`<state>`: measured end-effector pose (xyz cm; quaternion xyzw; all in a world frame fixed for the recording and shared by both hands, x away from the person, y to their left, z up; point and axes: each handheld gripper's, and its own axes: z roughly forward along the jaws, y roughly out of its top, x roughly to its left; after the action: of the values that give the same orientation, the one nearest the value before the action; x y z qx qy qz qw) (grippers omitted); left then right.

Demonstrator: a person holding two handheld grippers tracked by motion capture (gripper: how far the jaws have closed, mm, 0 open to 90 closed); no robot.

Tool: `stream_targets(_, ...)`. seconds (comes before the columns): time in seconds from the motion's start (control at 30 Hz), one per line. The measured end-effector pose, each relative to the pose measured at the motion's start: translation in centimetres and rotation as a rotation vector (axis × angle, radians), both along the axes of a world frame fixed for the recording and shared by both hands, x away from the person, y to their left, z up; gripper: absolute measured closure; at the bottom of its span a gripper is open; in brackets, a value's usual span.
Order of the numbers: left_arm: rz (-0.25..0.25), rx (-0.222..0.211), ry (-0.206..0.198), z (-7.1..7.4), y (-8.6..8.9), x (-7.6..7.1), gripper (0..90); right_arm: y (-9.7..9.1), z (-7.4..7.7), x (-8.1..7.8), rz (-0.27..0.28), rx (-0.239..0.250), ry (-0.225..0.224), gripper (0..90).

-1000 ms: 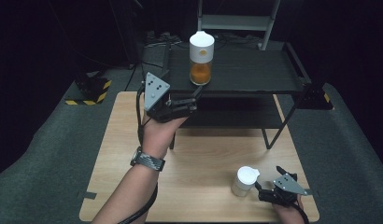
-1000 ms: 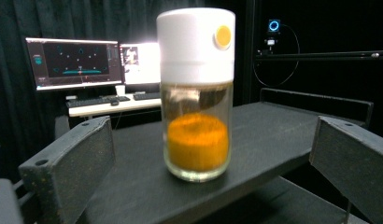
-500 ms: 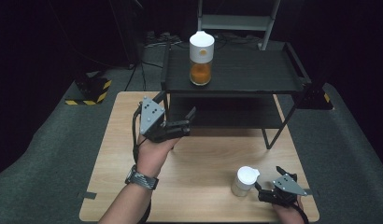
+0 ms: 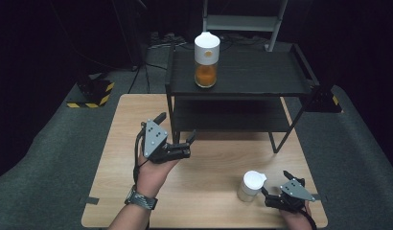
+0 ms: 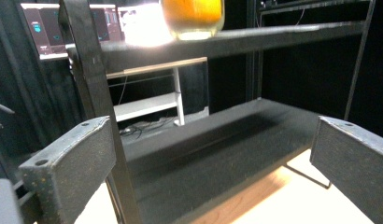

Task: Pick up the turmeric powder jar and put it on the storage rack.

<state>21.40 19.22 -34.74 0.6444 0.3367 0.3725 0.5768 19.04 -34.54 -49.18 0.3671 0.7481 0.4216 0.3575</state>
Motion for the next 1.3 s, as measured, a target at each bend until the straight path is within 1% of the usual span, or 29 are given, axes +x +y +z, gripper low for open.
stream_targets(0.13, -0.007, 0.011, 0.023, -1.1, 0.3, -0.4, 0.4, 0.0, 0.0, 0.0, 0.001, -0.002, 0.000, 0.6)
stream_targets(0.33, -0.005, 0.015, 0.052, -3.4, 0.5, -1.0, 0.4, 0.1, 0.0, 0.0, 0.002, -0.005, -0.001, 0.5)
stream_targets(0.37, -0.004, 0.023, 0.060, -3.8, 0.6, -1.1, 0.4, 0.1, 0.0, 0.0, 0.002, -0.006, -0.001, 0.5)
stream_targets(0.43, 0.001, 0.037, 0.063, -4.5, 0.5, -1.4, 0.4, 0.1, 0.0, 0.0, 0.002, -0.007, -0.002, 0.5)
stream_targets(0.5, 0.000, 0.043, 0.074, -5.4, 0.6, -1.7, 0.4, 0.1, 0.0, 0.0, 0.002, -0.006, -0.002, 0.5)
stream_targets(0.57, 0.001, 0.059, 0.088, -6.2, 0.6, -1.9, 0.4, 0.1, 0.0, 0.0, 0.002, -0.006, -0.003, 0.6)
stream_targets(0.93, 0.006, 0.095, 0.177, -10.1, 1.2, -2.3, 0.4, 0.2, 0.0, -0.1, 0.000, -0.014, -0.005, 0.5)
stream_targets(1.17, 0.008, 0.134, 0.232, -11.8, 1.5, -2.3, 0.3, 0.3, 0.0, -0.1, -0.002, -0.019, -0.006, 0.5)
stream_targets(1.2, 0.011, 0.149, 0.241, -12.1, 1.5, -2.3, 0.4, 0.3, 0.0, -0.1, -0.002, -0.020, -0.005, 0.6)
stream_targets(1.23, 0.012, 0.155, 0.249, -12.2, 1.5, -2.2, 0.3, 0.4, 0.0, -0.1, -0.003, -0.021, -0.006, 0.6)
stream_targets(1.3, 0.008, 0.169, 0.279, -12.6, 1.6, -2.0, 0.4, 0.4, 0.0, -0.1, -0.003, -0.023, -0.006, 0.6)
